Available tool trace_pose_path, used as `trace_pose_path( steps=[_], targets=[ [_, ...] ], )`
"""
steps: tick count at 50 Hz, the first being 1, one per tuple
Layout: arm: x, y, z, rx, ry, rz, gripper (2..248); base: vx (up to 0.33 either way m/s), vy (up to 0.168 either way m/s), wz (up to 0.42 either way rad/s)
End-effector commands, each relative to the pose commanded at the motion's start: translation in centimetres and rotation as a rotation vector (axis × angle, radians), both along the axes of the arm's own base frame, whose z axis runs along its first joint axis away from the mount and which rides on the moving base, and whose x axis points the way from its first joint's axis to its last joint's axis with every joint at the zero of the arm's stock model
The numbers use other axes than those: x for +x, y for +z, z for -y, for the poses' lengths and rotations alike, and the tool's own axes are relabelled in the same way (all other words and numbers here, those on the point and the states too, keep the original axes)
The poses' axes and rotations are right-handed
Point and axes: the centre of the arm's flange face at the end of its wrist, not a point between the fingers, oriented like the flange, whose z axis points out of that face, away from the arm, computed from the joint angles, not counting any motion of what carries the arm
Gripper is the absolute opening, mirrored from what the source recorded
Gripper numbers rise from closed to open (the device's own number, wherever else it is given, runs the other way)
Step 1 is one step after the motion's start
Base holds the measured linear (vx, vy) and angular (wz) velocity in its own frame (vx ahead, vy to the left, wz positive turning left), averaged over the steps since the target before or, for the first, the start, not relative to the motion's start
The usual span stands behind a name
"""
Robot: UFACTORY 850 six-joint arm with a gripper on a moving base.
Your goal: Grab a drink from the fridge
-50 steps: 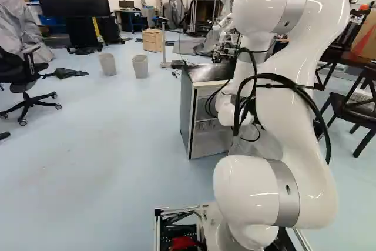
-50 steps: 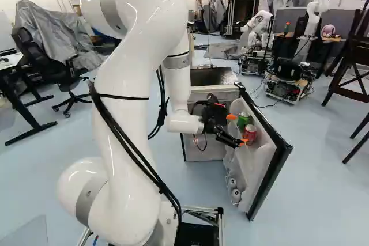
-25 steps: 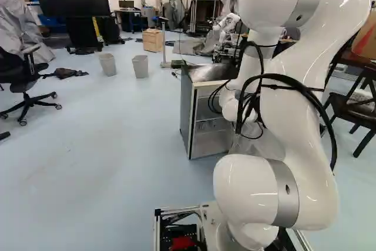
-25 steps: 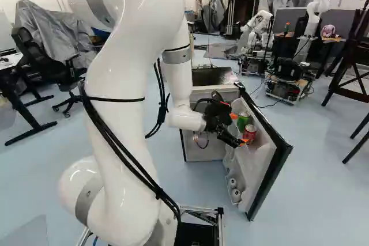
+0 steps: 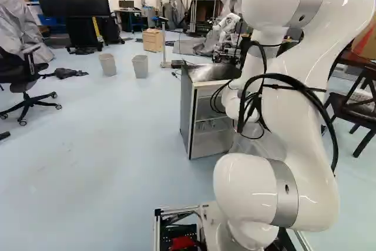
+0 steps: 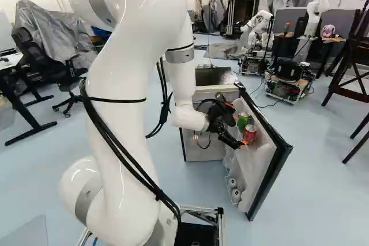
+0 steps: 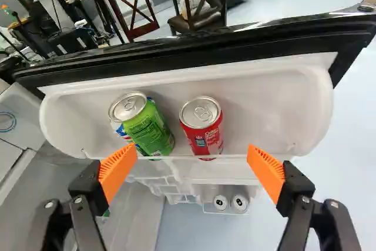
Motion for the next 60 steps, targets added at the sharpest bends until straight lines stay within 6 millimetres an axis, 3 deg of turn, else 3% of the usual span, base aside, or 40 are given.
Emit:
trace_pose_path(
  steps=[40,60],
  targets=[
    [0.0,0.0,0.0,-0.036,0.064,-0.098,247,0.000,0.000,0.000],
    [-0.4,2.1,0.2,-0.053,0.055,-0.064,247,0.000,0.000,0.000]
  ],
)
